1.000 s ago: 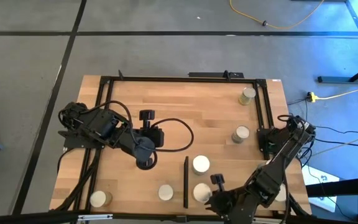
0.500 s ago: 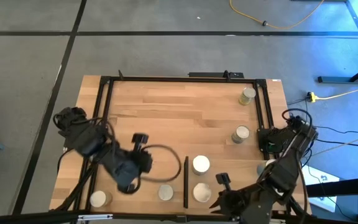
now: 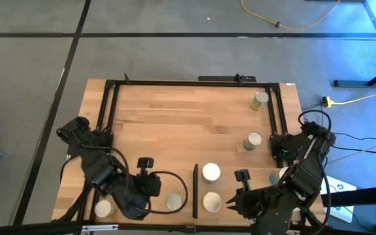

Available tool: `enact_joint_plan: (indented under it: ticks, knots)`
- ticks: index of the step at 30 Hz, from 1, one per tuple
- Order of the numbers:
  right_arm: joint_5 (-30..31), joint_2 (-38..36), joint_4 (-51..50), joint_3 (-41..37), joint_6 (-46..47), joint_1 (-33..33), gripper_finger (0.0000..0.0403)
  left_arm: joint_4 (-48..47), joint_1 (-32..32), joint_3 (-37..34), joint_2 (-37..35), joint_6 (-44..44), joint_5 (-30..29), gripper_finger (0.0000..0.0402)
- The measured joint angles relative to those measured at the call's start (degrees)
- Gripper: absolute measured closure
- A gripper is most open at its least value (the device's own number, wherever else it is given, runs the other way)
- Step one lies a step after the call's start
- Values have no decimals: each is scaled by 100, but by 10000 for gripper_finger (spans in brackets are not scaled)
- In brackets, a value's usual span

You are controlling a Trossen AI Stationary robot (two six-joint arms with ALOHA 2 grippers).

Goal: Pick and place cans onto a shelf
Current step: Put the bottom canned peas on the shelf

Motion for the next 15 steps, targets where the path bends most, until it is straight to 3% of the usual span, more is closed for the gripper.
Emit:
enact_joint_plan:
  ticks: [15]
  knots:
    - [199, 0, -491, -33, -8, -258, 346, 2848, 211, -2833, -1, -1204, -39, 341]
